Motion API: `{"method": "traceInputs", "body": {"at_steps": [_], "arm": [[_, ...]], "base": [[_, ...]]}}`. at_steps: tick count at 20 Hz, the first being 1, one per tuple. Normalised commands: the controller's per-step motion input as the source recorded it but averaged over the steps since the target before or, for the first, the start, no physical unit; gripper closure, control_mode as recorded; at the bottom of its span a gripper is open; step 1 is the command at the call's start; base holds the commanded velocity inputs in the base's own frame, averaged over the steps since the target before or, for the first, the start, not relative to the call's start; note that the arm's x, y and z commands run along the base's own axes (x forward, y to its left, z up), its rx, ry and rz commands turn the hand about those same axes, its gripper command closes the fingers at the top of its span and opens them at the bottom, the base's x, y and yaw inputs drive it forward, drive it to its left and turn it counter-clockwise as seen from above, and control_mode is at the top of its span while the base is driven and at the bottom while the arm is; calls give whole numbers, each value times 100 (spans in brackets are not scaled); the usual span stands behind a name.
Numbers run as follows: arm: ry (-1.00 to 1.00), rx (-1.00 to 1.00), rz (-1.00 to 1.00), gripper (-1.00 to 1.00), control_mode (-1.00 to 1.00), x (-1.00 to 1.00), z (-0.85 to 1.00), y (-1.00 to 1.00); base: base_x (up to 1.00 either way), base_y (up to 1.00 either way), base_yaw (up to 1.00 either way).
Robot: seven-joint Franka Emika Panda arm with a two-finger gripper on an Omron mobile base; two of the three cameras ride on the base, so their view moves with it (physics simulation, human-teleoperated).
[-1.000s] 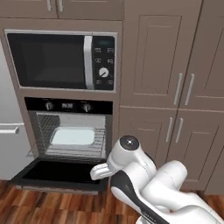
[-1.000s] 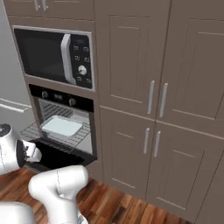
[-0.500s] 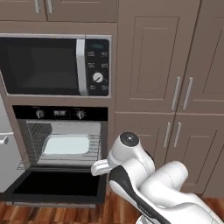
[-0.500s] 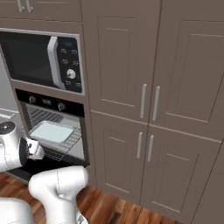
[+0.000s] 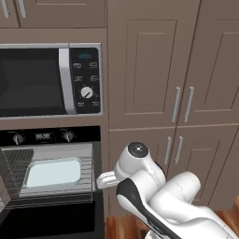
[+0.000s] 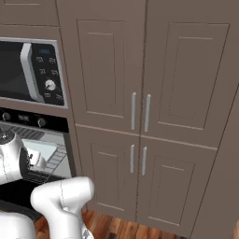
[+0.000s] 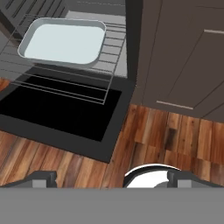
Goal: Take the baked cake out of the oven and place it on the plate for cooling. Then close the oven door.
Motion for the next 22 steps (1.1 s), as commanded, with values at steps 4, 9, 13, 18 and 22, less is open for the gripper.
{"method": "traceInputs", "body": {"at_steps": [4,9,13,18,22], "arm": [[0,0,0,-100,100,0,0,0],[0,0,0,-100,100,0,0,0],[0,0,0,-100,100,0,0,0],[0,0,0,-100,100,0,0,0],[0,0,0,-100,100,0,0,0]], "base": [[32,34,-20],[14,35,-7],[32,31,-5],[40,19,-5],[8,13,0]]}}
